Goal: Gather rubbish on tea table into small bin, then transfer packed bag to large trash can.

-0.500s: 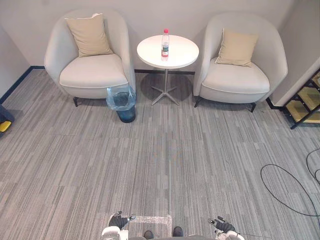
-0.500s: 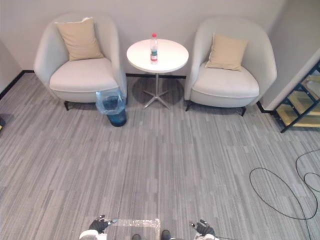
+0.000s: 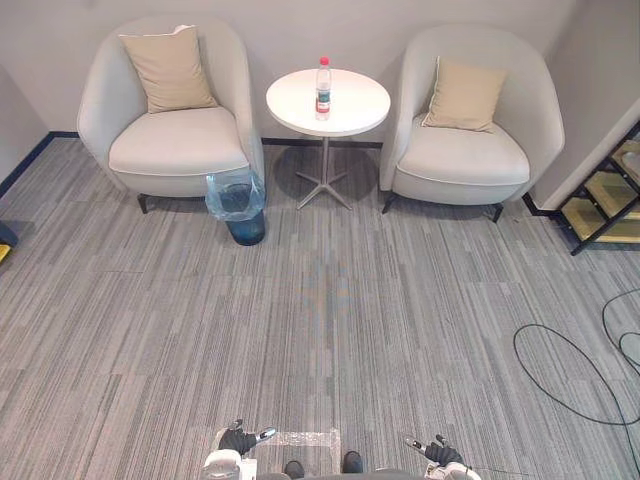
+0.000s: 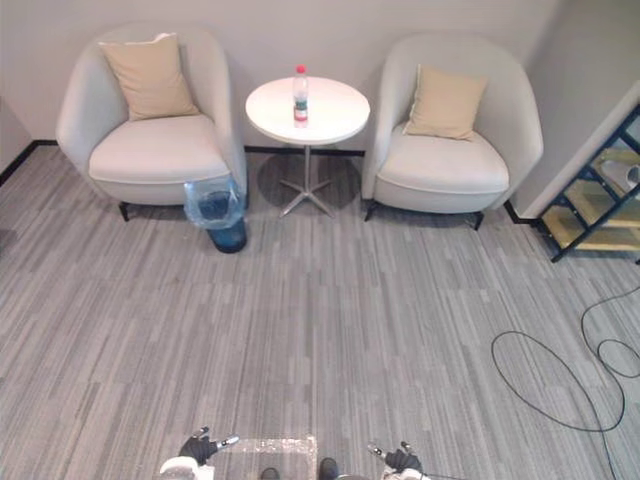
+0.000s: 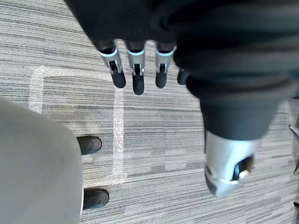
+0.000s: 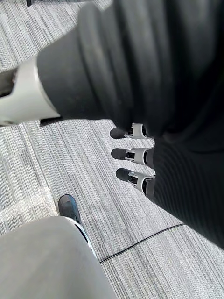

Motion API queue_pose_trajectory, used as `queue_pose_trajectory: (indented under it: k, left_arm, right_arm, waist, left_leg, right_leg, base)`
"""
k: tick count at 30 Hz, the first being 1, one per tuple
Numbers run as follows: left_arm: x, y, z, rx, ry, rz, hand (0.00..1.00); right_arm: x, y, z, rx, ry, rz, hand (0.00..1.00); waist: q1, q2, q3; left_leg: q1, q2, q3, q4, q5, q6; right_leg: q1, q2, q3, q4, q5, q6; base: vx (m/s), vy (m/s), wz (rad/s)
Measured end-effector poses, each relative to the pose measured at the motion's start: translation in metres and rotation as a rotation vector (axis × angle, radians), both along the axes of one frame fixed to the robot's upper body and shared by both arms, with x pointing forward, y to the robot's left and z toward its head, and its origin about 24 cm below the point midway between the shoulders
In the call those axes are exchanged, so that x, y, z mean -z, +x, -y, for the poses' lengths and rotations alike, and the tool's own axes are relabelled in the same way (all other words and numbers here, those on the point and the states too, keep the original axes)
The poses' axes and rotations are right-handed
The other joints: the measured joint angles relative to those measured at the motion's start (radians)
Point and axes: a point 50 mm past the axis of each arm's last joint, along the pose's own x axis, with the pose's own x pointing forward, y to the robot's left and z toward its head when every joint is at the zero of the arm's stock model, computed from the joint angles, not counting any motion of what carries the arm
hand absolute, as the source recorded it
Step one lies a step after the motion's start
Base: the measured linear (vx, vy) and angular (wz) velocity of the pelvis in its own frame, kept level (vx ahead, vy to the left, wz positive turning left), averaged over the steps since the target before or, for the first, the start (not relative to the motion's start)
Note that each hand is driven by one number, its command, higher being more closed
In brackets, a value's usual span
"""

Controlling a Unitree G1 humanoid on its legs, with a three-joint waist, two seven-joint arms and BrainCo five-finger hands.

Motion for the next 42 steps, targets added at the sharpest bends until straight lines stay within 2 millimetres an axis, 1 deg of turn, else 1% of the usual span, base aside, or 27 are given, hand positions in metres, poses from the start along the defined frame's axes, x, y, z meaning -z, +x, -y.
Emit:
queue_pose_trajectory:
  k: [14, 15, 16, 17, 18, 20, 21, 22, 23, 24, 25, 26, 27, 29, 30, 31, 32, 33, 34, 35, 36, 37, 38, 39, 40, 41, 42]
  left_arm:
    - [0.001, 0.001, 0.0, 0.002, -0.001, -0.011, 0.0]
    - [0.001, 0.001, 0.0, 0.003, -0.001, -0.011, 0.0]
    - [0.0, 0.002, 0.0, 0.003, -0.001, -0.012, 0.0]
    - [0.0, 0.005, -0.001, 0.004, 0.001, -0.005, 0.0]
    - [-0.001, 0.006, -0.001, 0.003, 0.001, -0.003, 0.0]
    - [-0.001, 0.009, 0.0, 0.003, -0.004, 0.002, 0.0]
    - [-0.003, 0.012, 0.001, 0.0, -0.007, 0.015, 0.0]
    - [-0.004, 0.013, -0.001, -0.009, -0.007, 0.027, 0.0]
    - [-0.009, 0.022, -0.004, -0.029, -0.008, 0.072, 0.0]
    - [-0.012, 0.026, -0.003, -0.06, -0.022, 0.105, 0.0]
    - [-0.013, 0.027, -0.003, -0.066, -0.025, 0.112, 0.0]
    - [-0.014, 0.026, -0.002, -0.074, -0.033, 0.121, 0.0]
    - [-0.015, 0.029, 0.002, -0.08, -0.051, 0.135, 0.0]
    - [-0.015, 0.03, 0.002, -0.085, -0.053, 0.144, 0.0]
    - [-0.016, 0.032, 0.003, -0.088, -0.06, 0.155, 0.0]
    - [-0.017, 0.033, 0.004, -0.09, -0.064, 0.16, 0.0]
    - [-0.017, 0.033, 0.004, -0.09, -0.064, 0.161, 0.0]
    - [-0.016, 0.033, 0.004, -0.086, -0.064, 0.16, 0.0]
    - [-0.015, 0.031, 0.005, -0.086, -0.069, 0.151, 0.0]
    - [-0.015, 0.032, 0.007, -0.087, -0.074, 0.152, 0.0]
    - [-0.016, 0.036, 0.003, -0.077, -0.061, 0.153, 0.0]
    - [-0.015, 0.034, 0.0, -0.074, -0.053, 0.143, 0.0]
    - [-0.015, 0.033, -0.001, -0.074, -0.05, 0.137, 0.0]
    - [-0.014, 0.032, -0.002, -0.075, -0.047, 0.129, 0.0]
    - [-0.012, 0.028, -0.001, -0.055, -0.041, 0.111, 0.0]
    - [-0.012, 0.027, -0.001, -0.042, -0.037, 0.105, 0.0]
    - [-0.01, 0.025, -0.001, -0.01, -0.029, 0.086, 0.0]
  right_arm:
    - [-0.001, 0.004, -0.002, -0.039, -0.005, 0.012, 0.0]
    - [-0.001, 0.004, -0.002, -0.038, -0.005, 0.015, 0.0]
    - [-0.002, 0.006, -0.002, -0.037, -0.005, 0.023, 0.0]
    - [-0.003, 0.006, -0.002, -0.034, -0.005, 0.032, 0.0]
    - [-0.003, 0.006, -0.002, -0.03, -0.003, 0.037, 0.0]
    - [-0.004, 0.008, 0.0, -0.001, 0.002, 0.057, 0.0]
    - [-0.005, 0.009, -0.001, 0.005, 0.007, 0.064, 0.0]
    - [-0.006, 0.01, -0.003, 0.008, 0.009, 0.074, 0.0]
    - [-0.006, 0.01, -0.004, 0.003, 0.012, 0.086, 0.0]
    - [-0.007, 0.011, -0.004, -0.009, 0.011, 0.089, 0.0]
    - [-0.007, 0.012, -0.004, -0.01, 0.011, 0.094, 0.0]
    - [-0.008, 0.013, -0.004, -0.005, 0.013, 0.099, 0.0]
    - [-0.009, 0.015, -0.003, 0.007, 0.017, 0.108, 0.0]
    - [-0.01, 0.019, -0.003, 0.005, 0.017, 0.117, 0.0]
    - [-0.01, 0.021, -0.003, 0.003, 0.019, 0.121, 0.0]
    - [-0.011, 0.024, -0.004, 0.001, 0.022, 0.123, 0.0]
    - [-0.011, 0.024, -0.004, 0.001, 0.023, 0.123, 0.0]
    - [-0.011, 0.027, -0.003, 0.004, 0.023, 0.121, 0.0]
    - [-0.009, 0.023, 0.0, 0.01, 0.018, 0.094, 0.0]
    - [-0.008, 0.023, -0.001, 0.008, 0.023, 0.089, 0.0]
    - [-0.007, 0.026, -0.008, 0.001, 0.043, 0.088, 0.0]
    - [-0.007, 0.025, -0.009, -0.005, 0.044, 0.084, 0.0]
    - [-0.006, 0.023, -0.008, -0.01, 0.039, 0.08, 0.0]
    - [-0.007, 0.023, -0.006, -0.024, 0.031, 0.079, 0.0]
    - [-0.007, 0.025, -0.005, -0.038, 0.028, 0.083, 0.0]
    - [-0.007, 0.024, -0.006, -0.044, 0.028, 0.082, 0.0]
    - [-0.006, 0.022, -0.008, -0.064, 0.026, 0.073, 0.0]
  waist:
    - [-0.002, 0.003, 0.002]
    - [-0.004, 0.003, 0.002]
    - [-0.007, 0.003, 0.006]
    - [-0.007, 0.004, 0.012]
    - [-0.008, 0.004, 0.014]
    - [-0.008, 0.014, 0.028]
    - [-0.007, 0.008, 0.038]
    - [-0.005, 0.002, 0.046]
    - [-0.001, -0.012, 0.054]
    - [0.013, -0.007, 0.061]
    - [0.018, -0.01, 0.063]
    - [0.019, -0.001, 0.067]
    - [0.019, 0.006, 0.063]
    - [0.028, 0.007, 0.064]
    - [0.039, 0.007, 0.064]
    - [0.05, 0.007, 0.064]
    - [0.051, 0.007, 0.064]
    - [0.059, 0.01, 0.062]
    - [0.069, 0.016, 0.058]
    - [0.071, 0.014, 0.055]
    - [0.067, -0.013, 0.051]
    - [0.065, -0.027, 0.047]
    - [0.069, -0.031, 0.046]
    - [0.069, -0.033, 0.046]
    - [0.062, -0.03, 0.048]
    - [0.062, -0.03, 0.048]
    - [0.053, -0.03, 0.051]
  left_leg:
    - [-0.012, 0.003, 0.009, 0.001, -0.004, -0.006]
    - [-0.016, 0.003, 0.01, 0.004, -0.005, -0.008]
    - [-0.024, 0.005, 0.01, 0.017, -0.013, -0.018]
    - [-0.03, 0.007, 0.013, 0.031, -0.028, -0.031]
    - [-0.045, 0.01, 0.015, 0.065, -0.047, -0.036]
    - [-0.091, 0.035, 0.024, 0.197, -0.115, -0.05]
    - [-0.115, 0.048, 0.04, 0.272, -0.138, -0.075]
    - [-0.142, 0.053, 0.052, 0.348, -0.144, -0.085]
    - [-0.224, 0.071, 0.079, 0.537, -0.144, -0.086]
    - [-0.317, 0.1, 0.081, 0.749, -0.128, -0.071]
    - [-0.342, 0.108, 0.08, 0.797, -0.134, -0.062]
    - [-0.386, 0.118, 0.078, 0.885, -0.159, -0.061]
    - [-0.429, 0.122, 0.081, 0.893, -0.183, -0.066]
    - [-0.461, 0.123, 0.09, 0.84, -0.19, -0.069]
    - [-0.479, 0.115, 0.099, 0.738, -0.183, -0.064]
    - [-0.479, 0.09, 0.109, 0.559, -0.138, -0.058]
    - [-0.477, 0.083, 0.109, 0.527, -0.125, -0.059]
    - [-0.472, 0.06, 0.108, 0.354, -0.039, -0.063]
    - [-0.466, 0.044, 0.092, 0.272, 0.092, -0.032]
    - [-0.464, 0.033, 0.095, 0.278, 0.102, -0.002]
    - [-0.458, 0.006, 0.11, 0.291, 0.063, 0.021]
    - [-0.446, -0.008, 0.137, 0.331, 0.013, 0.035]
    - [-0.422, -0.014, 0.149, 0.335, -0.009, 0.045]
    - [-0.393, -0.022, 0.16, 0.332, -0.023, 0.058]
    - [-0.321, -0.032, 0.158, 0.314, -0.061, 0.066]
    - [-0.292, -0.034, 0.151, 0.305, -0.079, 0.062]
    - [-0.226, -0.038, 0.142, 0.29, -0.106, 0.061]
  right_leg:
    - [-0.012, 0.002, 0.004, -0.001, -0.002, -0.003]
    - [-0.014, 0.003, 0.003, 0.0, -0.003, -0.004]
    - [-0.015, 0.003, 0.0, 0.005, -0.005, -0.007]
    - [-0.014, 0.005, -0.001, 0.006, -0.013, -0.015]
    - [-0.018, 0.006, -0.002, 0.015, -0.027, -0.021]
    - [-0.034, 0.017, 0.0, 0.08, -0.073, -0.033]
    - [-0.035, 0.019, 0.006, 0.099, -0.101, -0.054]
    - [-0.038, 0.018, 0.01, 0.116, -0.117, -0.059]
    - [-0.047, 0.015, 0.024, 0.16, -0.146, -0.072]
    - [-0.044, 0.02, 0.039, 0.197, -0.177, -0.095]
    - [-0.039, 0.021, 0.043, 0.208, -0.187, -0.097]
    - [-0.027, 0.021, 0.066, 0.235, -0.211, -0.114]
    - [-0.017, 0.017, 0.097, 0.244, -0.227, -0.114]
    - [-0.009, 0.006, 0.122, 0.242, -0.241, -0.111]
    - [0.007, -0.005, 0.148, 0.226, -0.251, -0.106]
    - [0.038, -0.023, 0.179, 0.198, -0.258, -0.101]
    - [0.043, -0.027, 0.183, 0.193, -0.261, -0.098]
    - [0.065, -0.042, 0.201, 0.17, -0.271, -0.081]
    - [0.082, -0.049, 0.229, 0.159, -0.293, -0.053]
    - [0.086, -0.052, 0.24, 0.163, -0.299, -0.044]
    - [0.08, -0.083, 0.245, 0.199, -0.297, -0.04]
    - [0.043, -0.103, 0.263, 0.321, -0.301, -0.028]
    - [0.028, -0.106, 0.274, 0.392, -0.299, -0.006]
    - [0.008, -0.109, 0.282, 0.472, -0.287, 0.04]
    - [-0.05, -0.11, 0.286, 0.668, -0.223, 0.209]
    - [-0.074, -0.107, 0.287, 0.742, -0.194, 0.266]
    - [-0.135, -0.108, 0.268, 0.924, -0.191, 0.261]
  base:
    - [0.0, -0.001, -0.01]
    - [0.0, 0.0, 0.0]
    - [0.0, 0.0, 0.0]
    - [0.0, 0.0, 0.0]
    - [0.03, -0.044, -0.06]
    - [0.06, -0.064, -0.08]
    - [0.05, -0.051, -0.03]
    - [0.02, -0.111, -0.06]
    - [0.04, -0.132, -0.27]
    - [0.07, -0.137, -0.38]
    - [0.18, -0.072, -0.44]
    - [0.29, -0.027, -0.43]
    - [0.32, -0.01, -0.54]
    - [0.26, 0.042, -0.56]
    - [0.46, 0.129, -0.7]
    - [0.4, 0.117, -0.63]
    - [0.46, 0.151, -0.57]
    - [0.52, 0.213, -0.57]
    - [0.52, 0.213, -0.62]
    - [0.67, 0.27, -0.36]
    - [0.58, 0.222, -0.12]
    - [0.7, 0.267, -0.14]
    - [0.56, 0.214, -0.25]
    - [0.53, 0.195, -0.32]
    - [0.51, 0.184, -0.26]
    - [0.48, 0.16, -0.2]
    - [0.44, 0.114, 0.02]
